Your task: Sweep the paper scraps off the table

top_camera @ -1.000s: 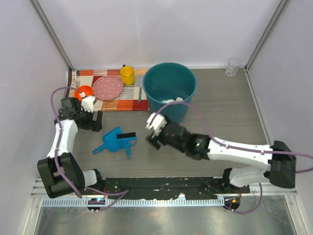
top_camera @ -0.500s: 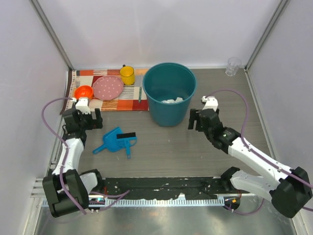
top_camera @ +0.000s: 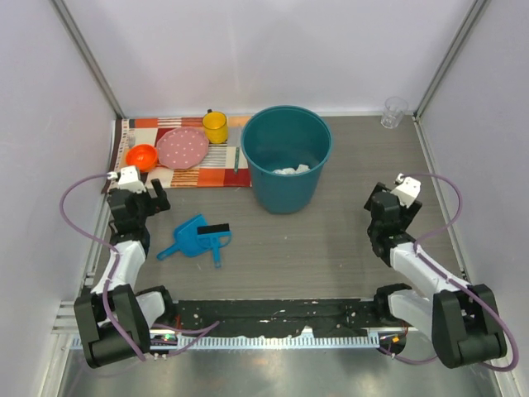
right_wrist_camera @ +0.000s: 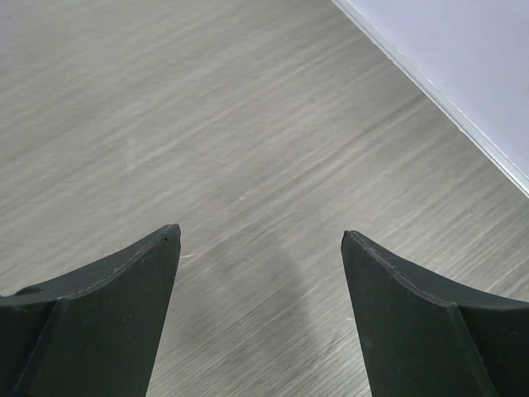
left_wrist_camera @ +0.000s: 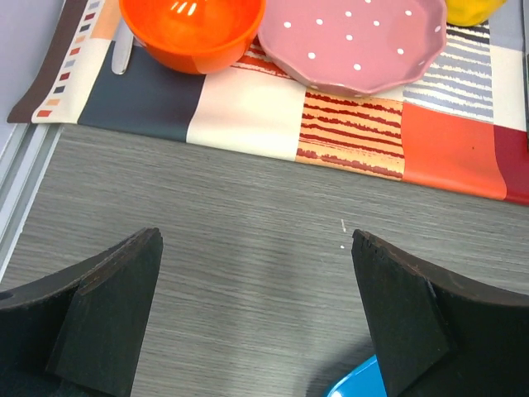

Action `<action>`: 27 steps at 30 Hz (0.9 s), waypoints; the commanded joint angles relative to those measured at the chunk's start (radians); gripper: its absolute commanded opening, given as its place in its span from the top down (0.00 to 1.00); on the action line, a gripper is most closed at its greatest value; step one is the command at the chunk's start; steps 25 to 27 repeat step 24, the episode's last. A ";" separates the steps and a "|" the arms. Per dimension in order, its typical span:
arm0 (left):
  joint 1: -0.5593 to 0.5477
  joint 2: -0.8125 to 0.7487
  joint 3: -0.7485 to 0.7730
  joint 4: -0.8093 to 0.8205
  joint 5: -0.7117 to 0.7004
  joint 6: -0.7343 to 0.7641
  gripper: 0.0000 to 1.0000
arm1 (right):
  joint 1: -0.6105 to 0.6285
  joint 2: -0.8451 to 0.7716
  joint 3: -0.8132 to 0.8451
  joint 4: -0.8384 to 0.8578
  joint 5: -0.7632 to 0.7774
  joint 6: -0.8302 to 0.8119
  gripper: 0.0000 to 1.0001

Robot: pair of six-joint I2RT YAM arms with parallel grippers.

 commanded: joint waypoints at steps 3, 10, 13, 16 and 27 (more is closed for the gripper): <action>-0.001 0.002 -0.017 0.108 -0.035 -0.030 0.00 | -0.031 0.092 -0.137 0.432 0.089 -0.105 0.16; -0.001 0.006 -0.017 0.112 -0.042 -0.035 0.00 | -0.040 0.077 -0.194 0.521 0.054 -0.135 0.16; -0.001 0.008 -0.017 0.109 -0.050 -0.038 0.00 | -0.040 0.077 -0.193 0.527 0.052 -0.141 0.16; -0.001 0.006 -0.016 0.106 -0.052 -0.038 0.00 | -0.042 0.083 -0.196 0.532 0.057 -0.139 0.16; -0.001 0.008 -0.008 0.111 -0.099 -0.052 0.00 | -0.043 0.083 -0.206 0.549 0.051 -0.127 0.16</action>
